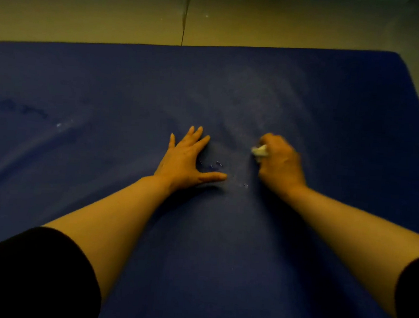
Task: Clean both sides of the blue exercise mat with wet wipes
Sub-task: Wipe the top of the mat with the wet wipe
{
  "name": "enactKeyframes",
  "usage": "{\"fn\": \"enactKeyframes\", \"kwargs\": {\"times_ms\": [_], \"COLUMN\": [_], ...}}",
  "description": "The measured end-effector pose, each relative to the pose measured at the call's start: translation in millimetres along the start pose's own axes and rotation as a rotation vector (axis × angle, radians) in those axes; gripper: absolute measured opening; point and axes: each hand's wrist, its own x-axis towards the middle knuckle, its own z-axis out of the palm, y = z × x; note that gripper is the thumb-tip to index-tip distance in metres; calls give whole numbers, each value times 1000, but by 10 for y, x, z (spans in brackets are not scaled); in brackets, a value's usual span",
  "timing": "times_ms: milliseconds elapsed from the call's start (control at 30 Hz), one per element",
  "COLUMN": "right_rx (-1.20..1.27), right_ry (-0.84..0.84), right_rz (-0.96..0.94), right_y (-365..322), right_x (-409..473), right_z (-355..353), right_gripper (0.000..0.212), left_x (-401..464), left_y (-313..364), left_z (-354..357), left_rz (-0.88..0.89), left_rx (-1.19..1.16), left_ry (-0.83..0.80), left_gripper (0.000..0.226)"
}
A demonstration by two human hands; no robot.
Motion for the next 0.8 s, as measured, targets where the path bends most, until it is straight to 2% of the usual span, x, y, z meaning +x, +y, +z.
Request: {"fn": "enactKeyframes", "kwargs": {"times_ms": [67, 133, 267, 333, 367, 500, 567, 700, 800], "right_rx": [-57, -81, 46, 25, -10, -149, -205, -76, 1], "right_ry": [32, 38, -149, -239, -256, -115, -102, -157, -238], "right_rz": [241, 297, 60, -30, -10, 318, 388, 257, 101], "right_y": [171, 5, -625, -628, -514, 160, 161, -450, -654], "right_x": [82, 25, -335, -405, -396, -366, -423, -620, -783], "right_z": [-145, -92, 208, 165, 84, -298, -323, -24, 39], "right_gripper": [9, 10, 9, 10, 10, 12, 14, 13, 9], "left_x": [-150, -264, -412, -437, -456, -539, -610, -818, -984], "left_y": [-20, -6, 152, 226, 265, 405, 474, 596, 636], "left_z": [-33, -4, 94, 90, 81, 70, 101, 222, 268], "left_rz": [10, -16, -85, -102, -110, -119, -115, -125, -135], "left_rx": [57, 101, 137, 191, 223, 228, 236, 209, 239], "left_ry": [-56, -65, 6, 10, 4, -43, -31, 40, 34], "left_gripper": [114, 116, 108, 103, 100, 83, 70, 43, 37]}}
